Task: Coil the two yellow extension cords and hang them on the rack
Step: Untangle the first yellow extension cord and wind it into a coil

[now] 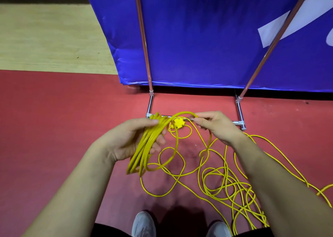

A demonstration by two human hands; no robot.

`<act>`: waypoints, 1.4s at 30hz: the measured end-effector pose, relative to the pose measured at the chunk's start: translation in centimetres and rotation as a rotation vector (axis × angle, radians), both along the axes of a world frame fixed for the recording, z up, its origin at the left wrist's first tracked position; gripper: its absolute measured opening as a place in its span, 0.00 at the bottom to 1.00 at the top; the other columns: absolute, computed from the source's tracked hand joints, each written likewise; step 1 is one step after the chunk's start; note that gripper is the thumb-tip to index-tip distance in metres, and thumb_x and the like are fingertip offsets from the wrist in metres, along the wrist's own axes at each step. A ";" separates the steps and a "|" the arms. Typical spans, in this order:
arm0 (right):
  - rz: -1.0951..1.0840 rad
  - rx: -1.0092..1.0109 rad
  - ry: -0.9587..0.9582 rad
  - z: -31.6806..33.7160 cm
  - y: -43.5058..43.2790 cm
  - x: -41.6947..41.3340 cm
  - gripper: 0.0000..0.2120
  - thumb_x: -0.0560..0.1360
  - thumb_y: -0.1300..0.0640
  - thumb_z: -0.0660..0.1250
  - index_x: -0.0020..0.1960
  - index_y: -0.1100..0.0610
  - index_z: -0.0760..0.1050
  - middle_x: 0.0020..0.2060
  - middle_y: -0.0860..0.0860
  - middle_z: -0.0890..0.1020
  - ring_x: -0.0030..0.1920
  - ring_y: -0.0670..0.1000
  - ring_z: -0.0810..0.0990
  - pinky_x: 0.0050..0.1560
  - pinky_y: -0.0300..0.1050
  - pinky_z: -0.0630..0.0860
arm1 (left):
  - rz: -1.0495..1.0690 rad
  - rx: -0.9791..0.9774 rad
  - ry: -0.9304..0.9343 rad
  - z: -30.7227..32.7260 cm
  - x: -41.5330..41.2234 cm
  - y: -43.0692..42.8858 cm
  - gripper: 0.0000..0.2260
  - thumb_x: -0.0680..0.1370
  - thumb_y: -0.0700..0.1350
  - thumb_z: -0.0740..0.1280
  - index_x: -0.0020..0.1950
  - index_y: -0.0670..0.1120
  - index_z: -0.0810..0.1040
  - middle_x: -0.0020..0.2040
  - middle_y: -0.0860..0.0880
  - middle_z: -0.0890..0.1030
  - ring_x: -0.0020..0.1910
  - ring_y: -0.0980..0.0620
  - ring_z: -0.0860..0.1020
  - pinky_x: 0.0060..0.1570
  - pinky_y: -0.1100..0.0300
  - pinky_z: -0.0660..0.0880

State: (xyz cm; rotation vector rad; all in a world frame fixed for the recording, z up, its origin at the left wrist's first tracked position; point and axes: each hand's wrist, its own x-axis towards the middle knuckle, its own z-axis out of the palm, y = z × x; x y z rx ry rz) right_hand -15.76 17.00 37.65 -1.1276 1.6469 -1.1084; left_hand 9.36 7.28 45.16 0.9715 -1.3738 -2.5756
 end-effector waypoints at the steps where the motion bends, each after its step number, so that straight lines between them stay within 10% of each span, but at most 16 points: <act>1: 0.037 0.009 0.078 0.4 -0.3 0.3 0.08 0.76 0.60 0.68 0.52 0.52 0.84 0.33 0.40 0.80 0.35 0.37 0.74 0.40 0.30 0.69 | -0.007 0.016 -0.002 0.1 -0.1 0.0 0.12 0.71 0.47 0.67 0.44 0.37 0.79 0.34 0.40 0.81 0.27 0.46 0.79 0.28 0.60 0.77; 11: 0.289 -0.277 0.528 4.8 -1.1 4.7 0.15 0.77 0.62 0.63 0.63 0.54 0.76 0.45 0.52 0.82 0.47 0.50 0.78 0.50 0.40 0.72 | 0.075 -0.023 0.014 -0.3 -1.0 0.8 0.07 0.73 0.42 0.67 0.43 0.39 0.82 0.33 0.42 0.80 0.25 0.49 0.77 0.27 0.61 0.75; 18: 0.116 -0.283 0.499 4.1 -0.9 3.7 0.02 0.75 0.57 0.67 0.47 0.54 0.75 0.38 0.48 0.80 0.42 0.46 0.76 0.42 0.39 0.68 | 0.010 -0.024 0.071 0.2 -1.0 1.2 0.03 0.71 0.40 0.67 0.39 0.43 0.81 0.31 0.46 0.76 0.25 0.52 0.74 0.26 0.63 0.72; 26: -0.033 -0.109 0.292 -1.3 -1.1 0.9 0.09 0.78 0.59 0.66 0.39 0.54 0.76 0.27 0.43 0.74 0.31 0.40 0.69 0.34 0.34 0.65 | 0.098 -0.009 0.195 0.3 -0.7 1.2 0.18 0.58 0.48 0.82 0.41 0.43 0.81 0.34 0.46 0.80 0.23 0.52 0.75 0.25 0.62 0.73; 35: -0.160 0.270 0.109 -10.0 0.6 -0.3 0.09 0.77 0.63 0.67 0.42 0.68 0.72 0.30 0.54 0.71 0.33 0.49 0.67 0.32 0.39 0.63 | 0.264 0.093 0.321 0.4 -0.4 0.4 0.18 0.61 0.45 0.80 0.48 0.40 0.84 0.34 0.49 0.78 0.28 0.55 0.76 0.30 0.65 0.74; 38: -0.232 0.280 -0.243 -9.8 0.2 1.5 0.09 0.78 0.65 0.65 0.42 0.58 0.67 0.33 0.55 0.81 0.31 0.49 0.80 0.37 0.41 0.76 | 0.326 0.081 0.249 0.8 -0.6 0.5 0.08 0.67 0.44 0.74 0.44 0.43 0.82 0.37 0.48 0.82 0.35 0.51 0.83 0.32 0.62 0.79; 42: -0.177 0.345 -0.294 -7.3 -1.0 4.0 0.07 0.78 0.59 0.66 0.42 0.55 0.72 0.32 0.55 0.81 0.24 0.47 0.71 0.26 0.37 0.67 | 0.406 0.039 0.195 0.8 -1.0 0.3 0.05 0.72 0.42 0.64 0.47 0.44 0.76 0.48 0.41 0.85 0.44 0.48 0.85 0.38 0.60 0.81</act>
